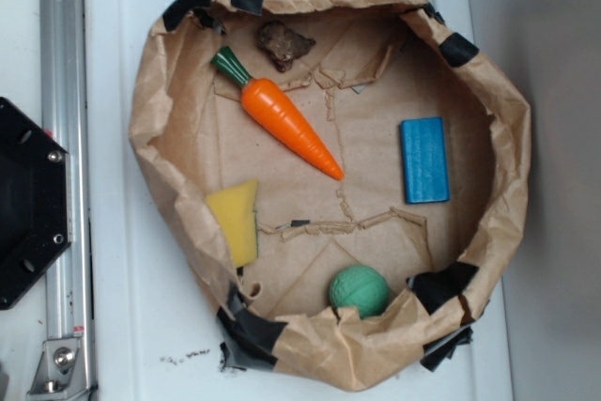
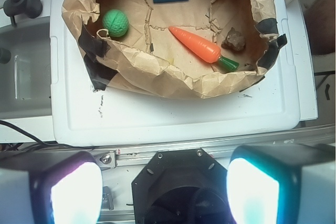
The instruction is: Grab the rock.
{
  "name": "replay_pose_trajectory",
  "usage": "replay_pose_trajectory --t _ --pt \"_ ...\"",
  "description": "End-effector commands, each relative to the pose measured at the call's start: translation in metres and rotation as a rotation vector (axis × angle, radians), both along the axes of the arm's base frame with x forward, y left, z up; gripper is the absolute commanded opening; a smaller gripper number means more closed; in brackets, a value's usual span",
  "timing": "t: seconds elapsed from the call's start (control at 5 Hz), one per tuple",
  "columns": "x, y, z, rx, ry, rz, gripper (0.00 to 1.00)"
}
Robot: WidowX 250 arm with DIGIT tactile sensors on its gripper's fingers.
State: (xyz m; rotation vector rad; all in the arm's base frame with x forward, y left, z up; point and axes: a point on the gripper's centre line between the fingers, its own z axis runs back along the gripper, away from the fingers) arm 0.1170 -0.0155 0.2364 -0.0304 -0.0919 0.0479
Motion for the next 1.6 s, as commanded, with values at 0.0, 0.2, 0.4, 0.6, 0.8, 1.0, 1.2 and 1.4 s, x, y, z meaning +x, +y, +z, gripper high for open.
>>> replay_pose_trajectory --t 0.0,0.2,0.4,0.6,0.8,1.0,1.2,1.4 --pt "0.000 0.000 0.000 0.000 0.000 0.000 1.00" --pt "0.050 0.010 -0.033 0.046 -0.035 0.197 1.00" --pt "0.096 0.017 -0.060 0.043 -0.084 0.448 1.00" --pt "0.115 0.040 -0.087 0.076 -0.159 0.669 1.00" --pt "0.125 0.065 -0.120 0.167 -0.147 0.750 1.00" --pt "0.126 0.077 -0.136 0.227 -0.139 0.763 1.00" --pt "0.131 0.089 -0.147 0.204 -0.108 0.726 1.00" --pt "0.131 0.089 -0.147 0.204 -0.108 0.726 1.00"
